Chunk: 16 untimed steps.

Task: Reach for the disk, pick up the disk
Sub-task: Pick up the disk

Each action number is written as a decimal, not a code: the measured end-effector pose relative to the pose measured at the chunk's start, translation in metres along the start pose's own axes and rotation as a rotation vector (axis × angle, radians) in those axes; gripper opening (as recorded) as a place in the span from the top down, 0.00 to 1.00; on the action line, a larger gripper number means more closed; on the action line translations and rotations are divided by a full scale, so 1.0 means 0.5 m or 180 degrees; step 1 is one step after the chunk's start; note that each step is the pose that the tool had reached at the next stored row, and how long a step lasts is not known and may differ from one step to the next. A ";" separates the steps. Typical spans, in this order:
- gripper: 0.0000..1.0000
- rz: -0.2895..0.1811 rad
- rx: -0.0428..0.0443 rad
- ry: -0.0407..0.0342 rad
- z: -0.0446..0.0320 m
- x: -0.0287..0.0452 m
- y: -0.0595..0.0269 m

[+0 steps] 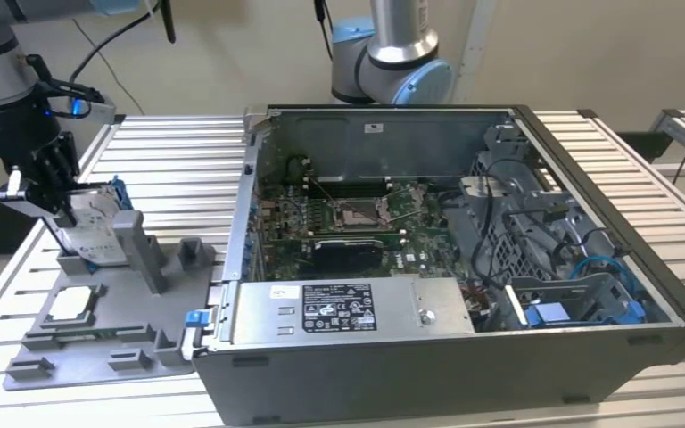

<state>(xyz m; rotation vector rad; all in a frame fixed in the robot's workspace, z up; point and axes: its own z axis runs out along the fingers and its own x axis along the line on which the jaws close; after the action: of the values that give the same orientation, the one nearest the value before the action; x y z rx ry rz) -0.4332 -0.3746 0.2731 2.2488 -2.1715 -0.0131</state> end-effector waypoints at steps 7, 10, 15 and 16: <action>1.00 0.0000 0.0000 0.0000 -0.022 0.000 0.000; 1.00 0.0000 0.0001 0.0000 -0.035 0.000 0.001; 1.00 0.0000 0.0000 0.0000 -0.058 0.000 0.001; 1.00 0.0000 0.0000 0.0000 -0.061 0.000 0.001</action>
<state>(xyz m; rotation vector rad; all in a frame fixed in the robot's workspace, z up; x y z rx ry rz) -0.4332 -0.3746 0.3037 2.2489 -2.1716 -0.0131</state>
